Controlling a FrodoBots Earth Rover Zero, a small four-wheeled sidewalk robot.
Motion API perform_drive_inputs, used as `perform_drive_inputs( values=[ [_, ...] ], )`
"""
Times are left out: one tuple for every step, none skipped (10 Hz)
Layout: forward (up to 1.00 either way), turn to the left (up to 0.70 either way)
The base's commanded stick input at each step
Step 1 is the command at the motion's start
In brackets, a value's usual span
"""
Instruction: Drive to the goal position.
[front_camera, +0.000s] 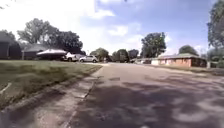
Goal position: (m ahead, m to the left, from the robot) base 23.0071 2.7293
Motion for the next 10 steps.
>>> perform_drive_inputs(
  values=[
    [0.83, 0.0],
    [0.76, 0.0],
    [0.65, 0.0],
    [0.65, 0.0],
    [0.83, 0.0],
    [0.94, 0.0],
    [0.97, 0.0],
    [1.0, 0.0],
    [1.0, 0.0],
    [1.0, -0.01]
  ],
)
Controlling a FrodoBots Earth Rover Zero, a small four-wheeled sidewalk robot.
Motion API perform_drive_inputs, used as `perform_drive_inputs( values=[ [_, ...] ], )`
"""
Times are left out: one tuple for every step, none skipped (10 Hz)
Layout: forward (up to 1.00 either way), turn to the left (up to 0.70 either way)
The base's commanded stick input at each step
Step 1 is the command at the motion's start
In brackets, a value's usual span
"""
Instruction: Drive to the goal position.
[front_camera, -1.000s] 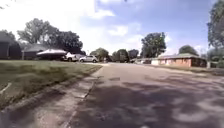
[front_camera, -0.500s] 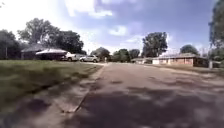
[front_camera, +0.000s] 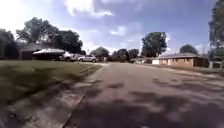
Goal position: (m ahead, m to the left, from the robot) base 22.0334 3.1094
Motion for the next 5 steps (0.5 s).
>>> perform_drive_inputs(
  values=[
    [1.0, -0.1],
    [1.0, -0.25],
    [1.0, -0.25],
    [1.0, -0.01],
    [1.0, 0.0]
  ],
)
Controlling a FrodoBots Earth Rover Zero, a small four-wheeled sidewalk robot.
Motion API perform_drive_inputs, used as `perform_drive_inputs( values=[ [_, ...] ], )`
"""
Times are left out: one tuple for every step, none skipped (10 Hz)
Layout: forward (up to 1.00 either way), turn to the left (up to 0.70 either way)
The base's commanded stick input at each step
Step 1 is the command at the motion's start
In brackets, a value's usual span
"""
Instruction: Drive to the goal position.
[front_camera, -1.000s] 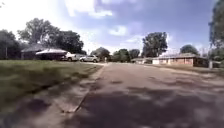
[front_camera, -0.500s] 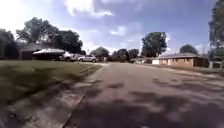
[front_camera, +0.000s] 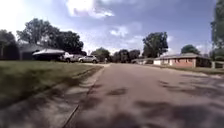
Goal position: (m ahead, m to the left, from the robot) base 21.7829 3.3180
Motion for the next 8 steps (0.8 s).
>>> perform_drive_inputs(
  values=[
    [1.0, 0.0],
    [1.0, 0.0],
    [1.0, 0.0],
    [1.0, 0.0],
    [1.0, 0.0],
    [1.0, 0.0],
    [1.0, 0.0],
    [1.0, 0.0]
  ],
)
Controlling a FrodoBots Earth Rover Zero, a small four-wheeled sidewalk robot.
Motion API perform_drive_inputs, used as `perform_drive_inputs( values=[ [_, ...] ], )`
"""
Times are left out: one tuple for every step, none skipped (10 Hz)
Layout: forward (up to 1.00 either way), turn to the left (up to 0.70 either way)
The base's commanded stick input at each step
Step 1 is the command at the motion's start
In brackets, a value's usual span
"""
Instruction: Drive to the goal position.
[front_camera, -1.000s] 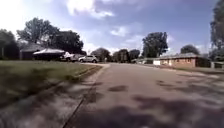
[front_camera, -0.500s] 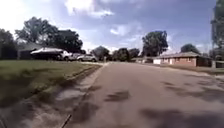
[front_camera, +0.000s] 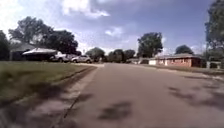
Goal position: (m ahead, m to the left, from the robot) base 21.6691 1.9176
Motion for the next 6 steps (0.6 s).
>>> perform_drive_inputs(
  values=[
    [1.0, 0.02],
    [1.0, 0.2],
    [1.0, 0.4],
    [1.0, 0.4],
    [1.0, 0.4],
    [1.0, 0.08]
  ],
)
